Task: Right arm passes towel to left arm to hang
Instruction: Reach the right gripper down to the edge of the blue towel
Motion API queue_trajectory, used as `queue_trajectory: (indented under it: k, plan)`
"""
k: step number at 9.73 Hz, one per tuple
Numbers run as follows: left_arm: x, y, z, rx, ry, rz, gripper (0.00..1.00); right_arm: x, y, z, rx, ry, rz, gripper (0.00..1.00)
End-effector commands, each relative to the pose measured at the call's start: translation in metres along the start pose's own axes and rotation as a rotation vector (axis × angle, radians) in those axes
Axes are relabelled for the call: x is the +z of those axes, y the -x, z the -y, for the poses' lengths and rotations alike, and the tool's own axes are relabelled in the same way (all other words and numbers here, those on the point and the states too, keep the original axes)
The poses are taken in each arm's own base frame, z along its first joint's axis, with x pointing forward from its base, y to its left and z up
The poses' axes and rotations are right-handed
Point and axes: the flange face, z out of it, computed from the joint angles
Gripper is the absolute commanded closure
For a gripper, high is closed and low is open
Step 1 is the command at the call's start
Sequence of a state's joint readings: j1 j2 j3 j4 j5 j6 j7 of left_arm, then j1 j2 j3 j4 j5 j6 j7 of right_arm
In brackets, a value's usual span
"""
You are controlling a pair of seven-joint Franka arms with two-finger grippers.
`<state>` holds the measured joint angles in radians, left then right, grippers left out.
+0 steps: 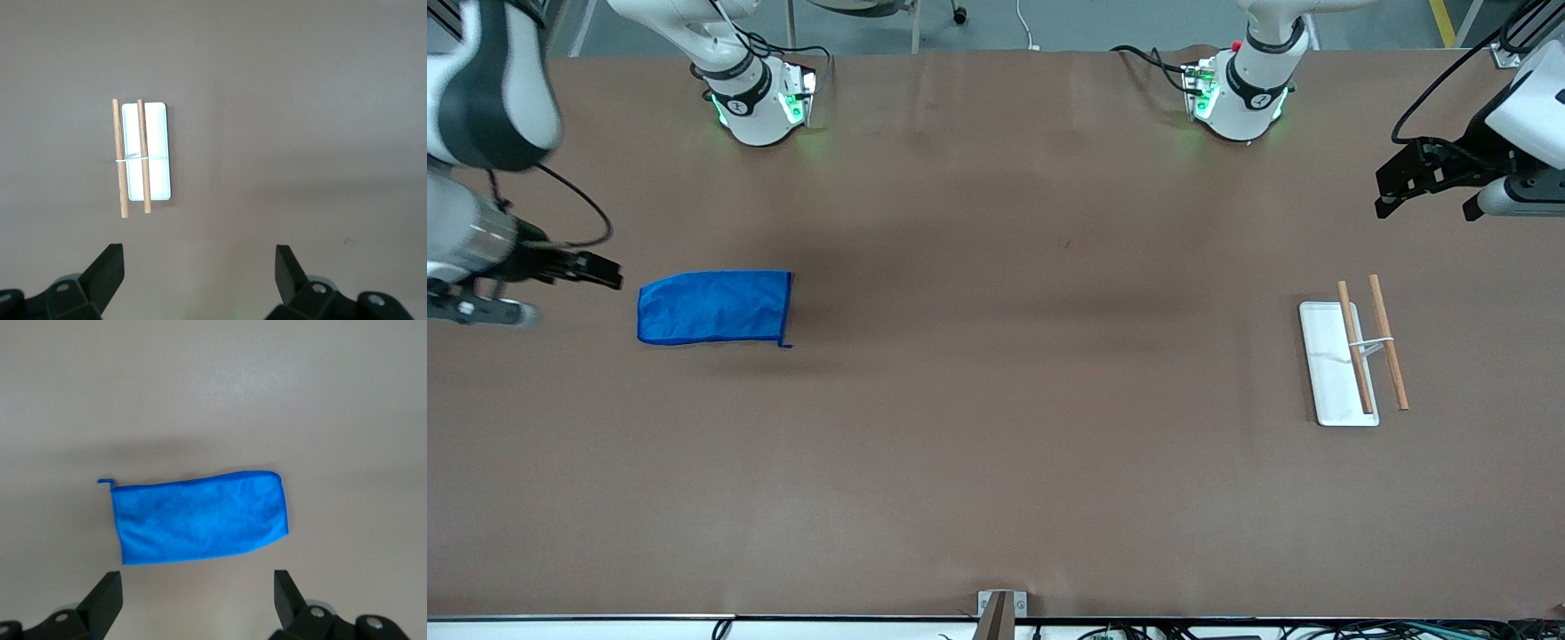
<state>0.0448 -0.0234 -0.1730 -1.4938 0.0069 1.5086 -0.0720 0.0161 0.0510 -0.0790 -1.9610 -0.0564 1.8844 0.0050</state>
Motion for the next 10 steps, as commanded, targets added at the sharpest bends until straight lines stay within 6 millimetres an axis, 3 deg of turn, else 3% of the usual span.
queue_trajectory:
  k: [1,4,6,10]
  plan:
    - [0.013,-0.005,0.0,0.017,0.01,0.033,0.0,0.085,0.025,-0.016,-0.065,0.008,-0.033,0.0]
    - [0.013,-0.005,0.0,0.015,0.014,0.033,0.0,0.168,0.027,-0.016,-0.068,0.005,-0.042,0.0]
    - [0.013,-0.005,0.0,0.015,0.016,0.033,0.0,0.229,0.045,-0.012,-0.085,0.002,-0.075,0.01]
    - [0.016,-0.007,0.0,0.015,0.016,0.037,0.0,0.265,0.051,-0.008,-0.101,0.002,-0.094,0.22]
